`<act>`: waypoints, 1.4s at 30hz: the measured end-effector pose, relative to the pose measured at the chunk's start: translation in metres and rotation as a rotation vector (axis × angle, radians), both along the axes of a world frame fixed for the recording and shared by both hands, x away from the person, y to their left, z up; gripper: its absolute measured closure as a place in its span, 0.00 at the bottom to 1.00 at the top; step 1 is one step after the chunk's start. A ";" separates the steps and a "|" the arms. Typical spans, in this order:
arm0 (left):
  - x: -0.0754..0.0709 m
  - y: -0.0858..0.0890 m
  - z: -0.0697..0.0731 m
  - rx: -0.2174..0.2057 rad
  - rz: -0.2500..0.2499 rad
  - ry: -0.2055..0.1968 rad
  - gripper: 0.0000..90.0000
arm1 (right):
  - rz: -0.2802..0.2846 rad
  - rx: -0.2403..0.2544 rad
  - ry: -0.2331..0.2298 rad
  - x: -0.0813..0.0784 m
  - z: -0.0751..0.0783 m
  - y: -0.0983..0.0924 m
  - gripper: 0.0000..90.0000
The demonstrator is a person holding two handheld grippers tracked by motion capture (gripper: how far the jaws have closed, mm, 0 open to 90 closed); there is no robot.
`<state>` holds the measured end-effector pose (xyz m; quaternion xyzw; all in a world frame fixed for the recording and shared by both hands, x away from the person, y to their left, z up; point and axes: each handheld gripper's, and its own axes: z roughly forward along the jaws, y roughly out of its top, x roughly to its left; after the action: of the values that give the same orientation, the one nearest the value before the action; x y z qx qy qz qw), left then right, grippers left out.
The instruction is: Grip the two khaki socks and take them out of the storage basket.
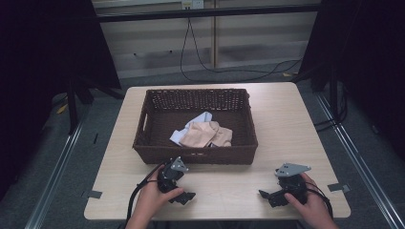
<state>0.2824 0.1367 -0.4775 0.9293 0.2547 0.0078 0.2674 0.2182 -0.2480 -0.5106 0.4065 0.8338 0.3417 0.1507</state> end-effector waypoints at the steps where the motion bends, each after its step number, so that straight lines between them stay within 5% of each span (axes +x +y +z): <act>1: 0.002 0.000 0.003 0.004 -0.010 0.013 0.03 | 0.000 0.000 0.000 0.000 0.000 0.000 0.00; 9: 0.012 -0.003 0.026 0.050 -0.037 0.098 0.03 | 0.000 0.000 0.000 0.000 0.000 0.000 0.00; 20: 0.022 -0.008 0.045 0.070 -0.058 0.149 0.04 | -0.001 0.000 0.001 0.000 0.000 0.000 0.00; 42: 0.041 -0.018 0.098 0.111 -0.090 0.173 0.05 | -0.001 0.000 0.001 0.000 0.000 0.000 0.00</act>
<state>0.3235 0.1185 -0.3797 0.9504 0.2338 -0.0703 0.1927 0.2181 -0.2479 -0.5105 0.4070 0.8338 0.3414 0.1504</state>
